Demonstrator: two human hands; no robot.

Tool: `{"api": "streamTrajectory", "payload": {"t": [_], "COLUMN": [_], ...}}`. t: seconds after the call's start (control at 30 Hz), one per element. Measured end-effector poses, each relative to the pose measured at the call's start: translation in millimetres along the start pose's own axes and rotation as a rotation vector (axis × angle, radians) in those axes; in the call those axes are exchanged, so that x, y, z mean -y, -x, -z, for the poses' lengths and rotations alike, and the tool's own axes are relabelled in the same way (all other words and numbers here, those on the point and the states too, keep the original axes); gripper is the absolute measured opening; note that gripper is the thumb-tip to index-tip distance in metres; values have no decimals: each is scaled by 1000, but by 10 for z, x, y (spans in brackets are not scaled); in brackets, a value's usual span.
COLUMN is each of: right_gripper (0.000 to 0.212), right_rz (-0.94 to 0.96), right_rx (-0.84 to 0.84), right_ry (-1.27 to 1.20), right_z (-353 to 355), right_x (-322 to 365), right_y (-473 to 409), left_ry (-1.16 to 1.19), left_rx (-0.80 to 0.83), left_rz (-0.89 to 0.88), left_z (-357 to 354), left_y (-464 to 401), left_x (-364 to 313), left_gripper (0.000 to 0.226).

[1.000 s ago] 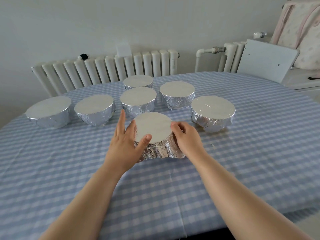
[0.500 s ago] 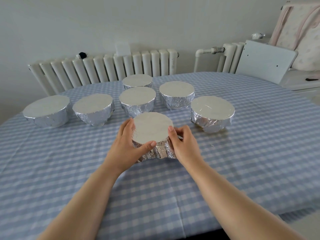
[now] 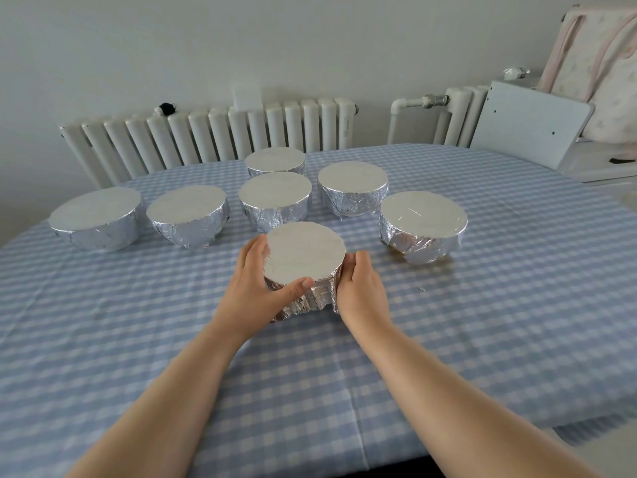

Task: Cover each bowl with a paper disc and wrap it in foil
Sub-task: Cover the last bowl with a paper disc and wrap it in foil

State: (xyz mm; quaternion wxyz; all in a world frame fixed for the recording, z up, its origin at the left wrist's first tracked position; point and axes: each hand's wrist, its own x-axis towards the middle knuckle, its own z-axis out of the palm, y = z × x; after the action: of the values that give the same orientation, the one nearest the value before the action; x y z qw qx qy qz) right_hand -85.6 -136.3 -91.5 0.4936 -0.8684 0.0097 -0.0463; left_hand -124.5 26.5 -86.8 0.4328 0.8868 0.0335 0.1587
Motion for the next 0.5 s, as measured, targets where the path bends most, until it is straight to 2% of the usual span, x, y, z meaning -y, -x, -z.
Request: {"api": "streamTrajectory", "payload": {"t": [0.3,0.43,0.5], "right_gripper": [17,32,38], "right_rz": [27,123,148], "right_rx": [32,123,112], "right_ry": [85,441,507], "right_z": [-42,-62,-69], "right_x": [-44,-79,-66], "right_y": [-40,12,39], "left_ry": [16,37,37], "left_rx": [0,-4,-7], "left_rz": [-4,-11,-9], "left_z": [1,1,-3], "left_y": [2,-5,-12], "left_x": [21,27,38], "left_gripper": [114,113,114]}}
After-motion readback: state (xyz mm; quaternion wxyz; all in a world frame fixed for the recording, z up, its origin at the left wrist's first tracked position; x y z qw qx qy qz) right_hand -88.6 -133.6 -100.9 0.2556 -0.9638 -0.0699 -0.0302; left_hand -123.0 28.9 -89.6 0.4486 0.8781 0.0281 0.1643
